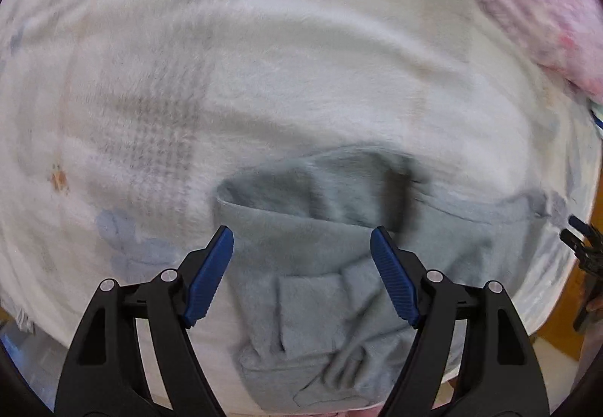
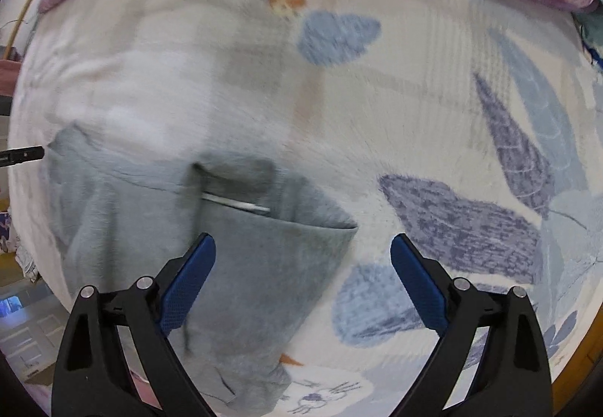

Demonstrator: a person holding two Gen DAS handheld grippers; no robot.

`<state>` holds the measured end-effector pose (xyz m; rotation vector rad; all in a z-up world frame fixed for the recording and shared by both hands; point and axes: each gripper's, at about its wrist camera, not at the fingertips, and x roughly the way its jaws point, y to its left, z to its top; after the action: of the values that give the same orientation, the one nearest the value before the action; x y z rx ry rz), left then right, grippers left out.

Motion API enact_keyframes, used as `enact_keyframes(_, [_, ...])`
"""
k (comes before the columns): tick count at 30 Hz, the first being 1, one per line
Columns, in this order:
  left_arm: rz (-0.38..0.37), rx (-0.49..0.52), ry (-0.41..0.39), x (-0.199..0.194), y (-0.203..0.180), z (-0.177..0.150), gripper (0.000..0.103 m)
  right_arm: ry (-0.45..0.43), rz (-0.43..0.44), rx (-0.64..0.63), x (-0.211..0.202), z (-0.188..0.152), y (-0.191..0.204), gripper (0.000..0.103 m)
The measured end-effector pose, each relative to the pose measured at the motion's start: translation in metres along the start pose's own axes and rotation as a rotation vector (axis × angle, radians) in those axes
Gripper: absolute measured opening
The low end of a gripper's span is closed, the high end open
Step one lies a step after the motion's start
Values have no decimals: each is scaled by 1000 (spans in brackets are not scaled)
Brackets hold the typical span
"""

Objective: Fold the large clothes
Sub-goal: 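Grasp the folded hoodie's edge with both tools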

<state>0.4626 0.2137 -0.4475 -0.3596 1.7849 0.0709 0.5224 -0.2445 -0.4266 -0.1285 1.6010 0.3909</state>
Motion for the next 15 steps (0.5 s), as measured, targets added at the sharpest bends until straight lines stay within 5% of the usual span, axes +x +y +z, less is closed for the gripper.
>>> enact_keyframes(3, [18,-31,35,21,11,5,76,37,-21,8,20,5,-3,61])
enact_keyframes(13, [30,-60,66,47,16,8,71,92,-68,48,61,13,-2,62])
enact_keyframes(15, [9,-64,69,44,12,8,54,88,-77,46,59,13,3,43])
